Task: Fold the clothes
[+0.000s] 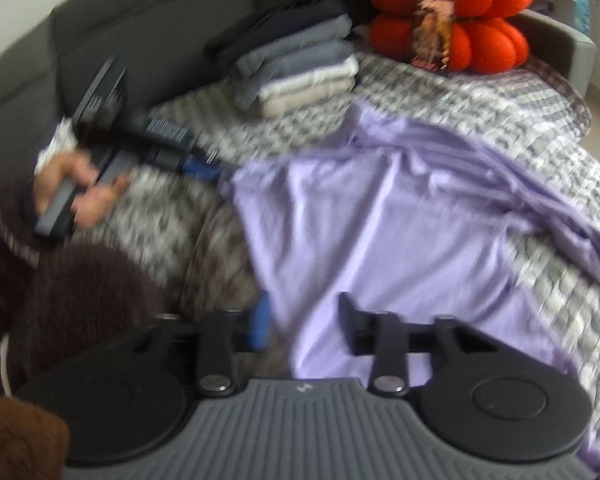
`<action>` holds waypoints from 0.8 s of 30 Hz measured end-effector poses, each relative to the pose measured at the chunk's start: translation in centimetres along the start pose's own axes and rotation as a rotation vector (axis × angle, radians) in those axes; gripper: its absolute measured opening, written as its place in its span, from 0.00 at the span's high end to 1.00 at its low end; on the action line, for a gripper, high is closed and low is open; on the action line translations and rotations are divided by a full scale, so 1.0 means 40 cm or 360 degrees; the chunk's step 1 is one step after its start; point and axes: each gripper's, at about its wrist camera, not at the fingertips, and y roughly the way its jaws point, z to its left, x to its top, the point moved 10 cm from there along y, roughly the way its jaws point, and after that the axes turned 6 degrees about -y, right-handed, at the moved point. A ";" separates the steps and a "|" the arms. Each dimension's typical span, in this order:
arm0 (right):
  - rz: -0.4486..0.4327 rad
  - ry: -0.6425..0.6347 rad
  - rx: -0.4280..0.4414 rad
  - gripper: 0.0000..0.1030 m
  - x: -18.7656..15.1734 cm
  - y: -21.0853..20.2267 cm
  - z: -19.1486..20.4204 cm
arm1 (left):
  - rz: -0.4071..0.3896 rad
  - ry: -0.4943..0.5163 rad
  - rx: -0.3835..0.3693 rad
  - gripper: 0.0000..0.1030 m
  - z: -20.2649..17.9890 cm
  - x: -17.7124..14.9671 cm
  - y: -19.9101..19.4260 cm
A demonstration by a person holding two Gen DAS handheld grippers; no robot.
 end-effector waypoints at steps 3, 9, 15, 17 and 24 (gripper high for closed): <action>-0.0034 0.0091 -0.0024 0.56 0.062 0.029 -0.043 | 0.0024 -0.0028 -0.0064 0.68 0.009 0.003 0.001; -0.0061 0.0199 -0.0072 0.56 0.194 0.119 -0.117 | -0.0023 0.0060 -0.0114 0.69 -0.002 0.019 -0.025; -0.0046 0.0267 -0.0119 0.56 0.287 0.202 -0.165 | 0.0011 0.0314 -0.0140 0.69 -0.040 0.037 -0.022; -0.0028 0.0268 -0.0143 0.56 0.309 0.228 -0.172 | 0.0057 0.0381 -0.0134 0.69 -0.048 0.035 -0.008; 0.0072 0.0180 -0.0280 0.56 0.390 0.320 -0.187 | 0.0102 0.0533 -0.0146 0.89 -0.053 0.015 0.012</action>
